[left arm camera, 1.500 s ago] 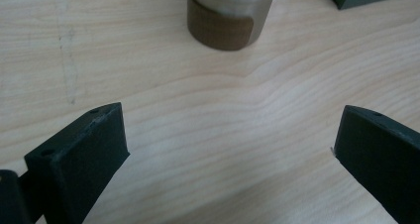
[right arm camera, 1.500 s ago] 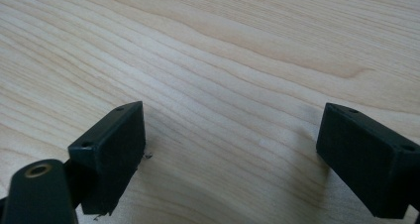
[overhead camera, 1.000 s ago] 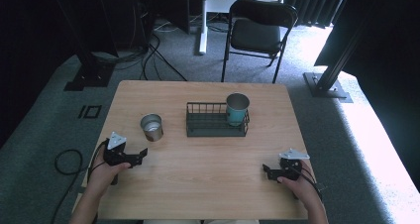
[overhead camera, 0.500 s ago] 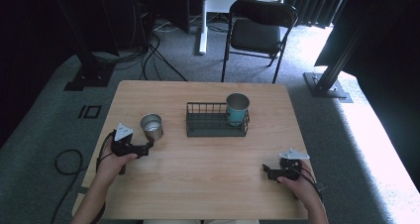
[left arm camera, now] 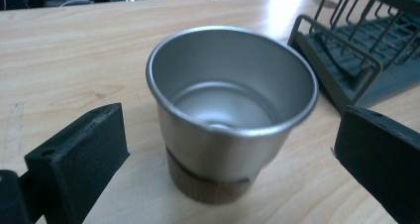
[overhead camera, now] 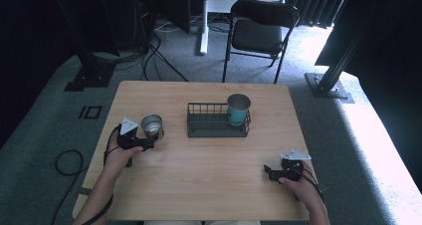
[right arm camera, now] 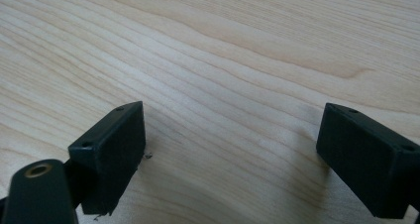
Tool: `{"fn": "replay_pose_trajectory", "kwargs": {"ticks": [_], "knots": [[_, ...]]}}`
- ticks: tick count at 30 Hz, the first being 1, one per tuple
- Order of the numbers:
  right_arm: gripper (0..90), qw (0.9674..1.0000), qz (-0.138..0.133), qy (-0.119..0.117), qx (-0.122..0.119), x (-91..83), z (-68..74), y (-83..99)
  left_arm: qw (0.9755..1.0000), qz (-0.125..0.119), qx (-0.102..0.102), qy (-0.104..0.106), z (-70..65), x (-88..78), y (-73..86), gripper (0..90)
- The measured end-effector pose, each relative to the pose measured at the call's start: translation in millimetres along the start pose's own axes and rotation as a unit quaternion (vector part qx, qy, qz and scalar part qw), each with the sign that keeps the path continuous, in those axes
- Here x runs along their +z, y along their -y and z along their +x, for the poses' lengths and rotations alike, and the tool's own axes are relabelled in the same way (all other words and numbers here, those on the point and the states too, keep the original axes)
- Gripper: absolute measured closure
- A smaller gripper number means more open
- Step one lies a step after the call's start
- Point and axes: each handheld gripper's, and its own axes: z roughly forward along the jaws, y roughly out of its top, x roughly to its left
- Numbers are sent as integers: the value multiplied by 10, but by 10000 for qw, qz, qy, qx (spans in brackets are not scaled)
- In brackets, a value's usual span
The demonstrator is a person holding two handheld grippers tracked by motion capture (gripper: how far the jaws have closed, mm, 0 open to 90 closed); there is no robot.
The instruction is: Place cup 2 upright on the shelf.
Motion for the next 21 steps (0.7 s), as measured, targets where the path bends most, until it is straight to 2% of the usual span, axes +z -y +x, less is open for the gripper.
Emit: {"fn": "replay_pose_trajectory", "kwargs": {"ticks": [8, 21], "knots": [[113, 10000, 0, -2, 0, 0, 0, 0, 9999, -126, -5, 1, -1, 89, -80, 6], [113, 10000, -1, 0, -1, 0, 0, 0, 9996, -180, 202, -90, -37, 209, -129, 7]]}}
